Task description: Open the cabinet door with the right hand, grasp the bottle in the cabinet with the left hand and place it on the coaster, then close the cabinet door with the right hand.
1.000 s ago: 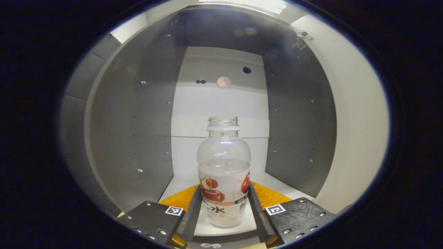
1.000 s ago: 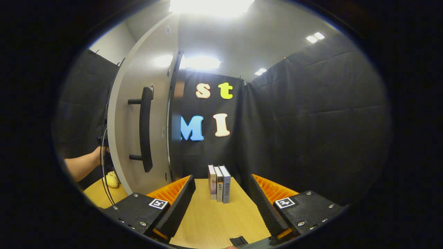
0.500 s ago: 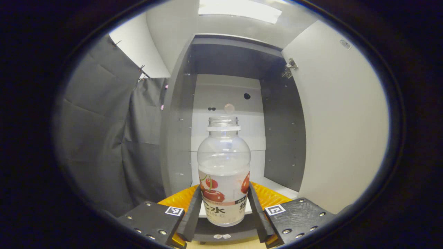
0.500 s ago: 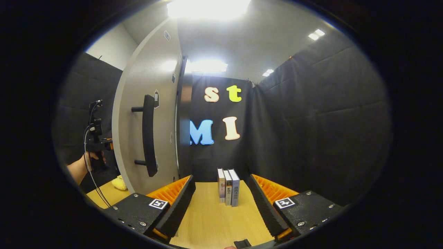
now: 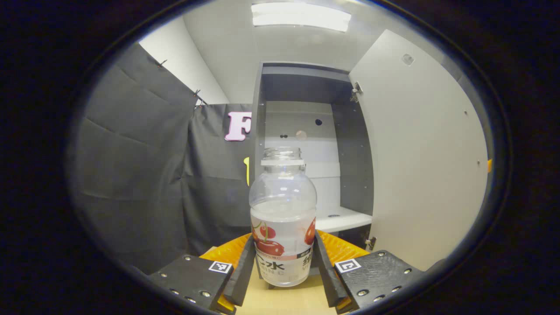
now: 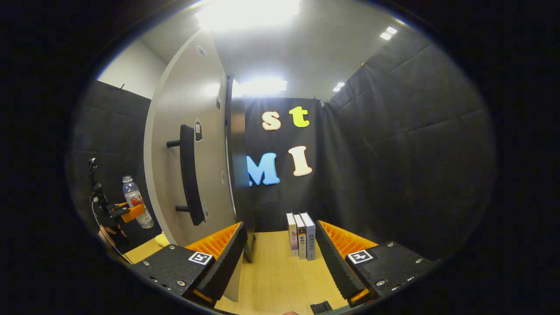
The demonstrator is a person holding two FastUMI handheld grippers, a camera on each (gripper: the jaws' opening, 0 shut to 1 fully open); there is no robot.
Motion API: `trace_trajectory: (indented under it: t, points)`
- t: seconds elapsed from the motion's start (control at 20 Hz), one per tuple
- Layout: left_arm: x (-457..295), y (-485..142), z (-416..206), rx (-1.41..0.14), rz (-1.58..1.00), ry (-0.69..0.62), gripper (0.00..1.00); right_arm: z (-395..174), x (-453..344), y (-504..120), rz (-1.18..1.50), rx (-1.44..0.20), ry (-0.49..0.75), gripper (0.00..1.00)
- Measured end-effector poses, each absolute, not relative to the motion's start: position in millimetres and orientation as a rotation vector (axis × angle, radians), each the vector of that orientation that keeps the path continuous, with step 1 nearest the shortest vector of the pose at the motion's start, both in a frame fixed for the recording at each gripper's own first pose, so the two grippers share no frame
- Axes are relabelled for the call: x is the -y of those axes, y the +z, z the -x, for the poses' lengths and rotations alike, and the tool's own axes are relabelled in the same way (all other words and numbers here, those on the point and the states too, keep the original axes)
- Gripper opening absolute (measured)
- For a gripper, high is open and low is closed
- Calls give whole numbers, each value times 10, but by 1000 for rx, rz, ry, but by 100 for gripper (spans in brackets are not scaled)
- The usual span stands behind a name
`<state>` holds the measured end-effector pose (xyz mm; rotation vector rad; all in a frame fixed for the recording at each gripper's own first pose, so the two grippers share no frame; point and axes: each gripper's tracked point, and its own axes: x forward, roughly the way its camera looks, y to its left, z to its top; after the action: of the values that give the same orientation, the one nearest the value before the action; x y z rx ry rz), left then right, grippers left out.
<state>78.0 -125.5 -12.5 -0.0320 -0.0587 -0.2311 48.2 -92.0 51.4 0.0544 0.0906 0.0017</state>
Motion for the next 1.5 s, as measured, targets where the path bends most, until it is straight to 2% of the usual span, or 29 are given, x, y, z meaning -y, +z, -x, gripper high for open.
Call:
trace_trajectory:
  t: [0.05,0.35,0.65,1.25,1.35,1.45,1.5]
  points:
    - [1238,-251,-684,42,36,-230,70,-491,976,502,-32,-89,-17,96]
    - [1209,-1007,-77,-27,52,-225,70,-531,1137,337,-30,-97,-91,96]
    - [1333,-1807,271,-114,83,-234,70,-535,1220,130,-11,-128,-119,96]
    - [1594,-2918,427,-241,42,-235,71,-602,1059,-14,115,-157,-79,96]
    - [1589,-3069,445,-263,27,-226,74,-594,1077,0,143,-150,-84,96]
    - [1529,-3066,486,-238,16,-208,71,-615,1067,11,138,-147,-84,96]
    - [1524,-3078,478,-231,8,-203,66,-640,1062,-7,135,-152,-82,96]
